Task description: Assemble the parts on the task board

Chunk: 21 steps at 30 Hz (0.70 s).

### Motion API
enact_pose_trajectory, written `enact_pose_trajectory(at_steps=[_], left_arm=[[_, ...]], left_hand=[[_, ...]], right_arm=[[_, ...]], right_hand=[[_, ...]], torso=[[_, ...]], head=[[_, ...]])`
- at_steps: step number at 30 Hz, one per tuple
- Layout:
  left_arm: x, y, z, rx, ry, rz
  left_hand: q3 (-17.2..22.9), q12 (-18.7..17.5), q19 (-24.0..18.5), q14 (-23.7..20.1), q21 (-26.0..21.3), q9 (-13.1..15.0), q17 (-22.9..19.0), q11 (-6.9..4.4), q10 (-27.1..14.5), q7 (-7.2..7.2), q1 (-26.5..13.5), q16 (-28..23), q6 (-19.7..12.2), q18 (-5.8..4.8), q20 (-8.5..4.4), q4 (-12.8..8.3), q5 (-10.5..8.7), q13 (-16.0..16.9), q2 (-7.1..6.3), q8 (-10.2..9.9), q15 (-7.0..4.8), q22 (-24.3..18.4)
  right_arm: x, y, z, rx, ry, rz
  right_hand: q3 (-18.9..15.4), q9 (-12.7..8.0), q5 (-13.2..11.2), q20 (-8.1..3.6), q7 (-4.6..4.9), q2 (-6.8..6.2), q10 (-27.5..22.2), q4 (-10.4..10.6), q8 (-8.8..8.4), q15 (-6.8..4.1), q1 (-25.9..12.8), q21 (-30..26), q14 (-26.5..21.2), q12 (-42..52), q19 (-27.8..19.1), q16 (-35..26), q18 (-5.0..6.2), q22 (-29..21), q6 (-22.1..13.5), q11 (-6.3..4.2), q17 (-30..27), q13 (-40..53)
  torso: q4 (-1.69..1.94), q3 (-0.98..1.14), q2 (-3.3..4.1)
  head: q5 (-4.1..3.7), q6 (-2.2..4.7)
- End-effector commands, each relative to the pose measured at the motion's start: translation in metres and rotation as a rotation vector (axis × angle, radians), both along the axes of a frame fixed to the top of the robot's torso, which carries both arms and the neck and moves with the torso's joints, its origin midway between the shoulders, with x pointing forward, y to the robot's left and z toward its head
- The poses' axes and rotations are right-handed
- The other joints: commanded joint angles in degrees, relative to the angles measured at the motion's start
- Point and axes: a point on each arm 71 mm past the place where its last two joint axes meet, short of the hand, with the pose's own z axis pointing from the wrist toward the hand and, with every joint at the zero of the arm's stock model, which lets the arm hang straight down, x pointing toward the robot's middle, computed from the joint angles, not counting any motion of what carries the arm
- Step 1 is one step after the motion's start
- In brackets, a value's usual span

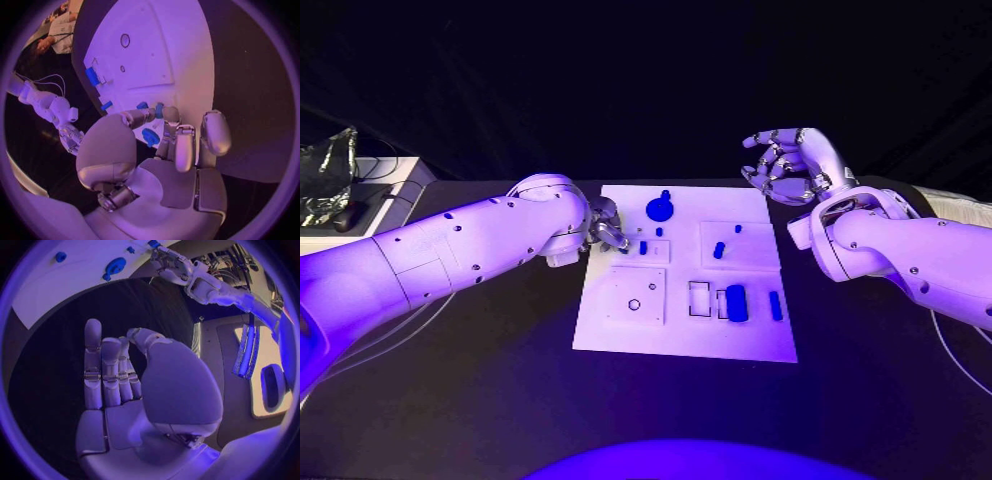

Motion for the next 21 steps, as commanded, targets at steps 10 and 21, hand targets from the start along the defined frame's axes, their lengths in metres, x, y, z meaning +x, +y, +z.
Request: enact_pose_trajectory(at_steps=[10,21], left_arm=[[-0.0042,-0.0021,-0.0093,0.011,0.049,-0.009],[-0.0026,-0.0006,-0.0090,0.006,0.036,0.005]], left_hand=[[-2.7,-0.2,0.1,4.4,-0.4,-0.8,11.1,-0.11,0.4,-0.10,-1.9,0.2,1.6,-0.65,-0.46,-0.5,-0.99,0.1,-0.47,-1.1,-0.55,-0.2],[-14.5,-0.3,0.2,4.2,-0.9,-0.9,10.7,0.25,-0.2,0.29,-1.9,-0.1,1.9,-0.60,-0.23,5.4,-1.23,-0.1,-1.20,-1.8,-0.27,-0.5]], right_arm=[[-0.0009,0.0021,-0.0003,-0.010,0.001,0.020],[-0.0009,0.0023,-0.0005,-0.010,0.005,0.020]], right_hand=[[0.2,0.1,0.2,0.09,0.46,-0.27,-0.3,-0.1,0.27,0.11,-0.3,-0.4,-0.2,-0.2,0.0,-0.4,0.66,-0.1,0.0,0.05,-0.1,-0.2],[0.2,0.1,0.2,0.09,0.46,-0.27,-0.3,-0.1,0.27,0.11,-0.3,-0.4,-0.2,-0.2,0.0,-0.4,0.66,-0.1,0.0,0.05,-0.1,-0.2]], torso=[[0.01,-0.04,0.09],[-0.05,-0.06,0.06]], head=[[0.07,0.11],[0.08,0.09]])
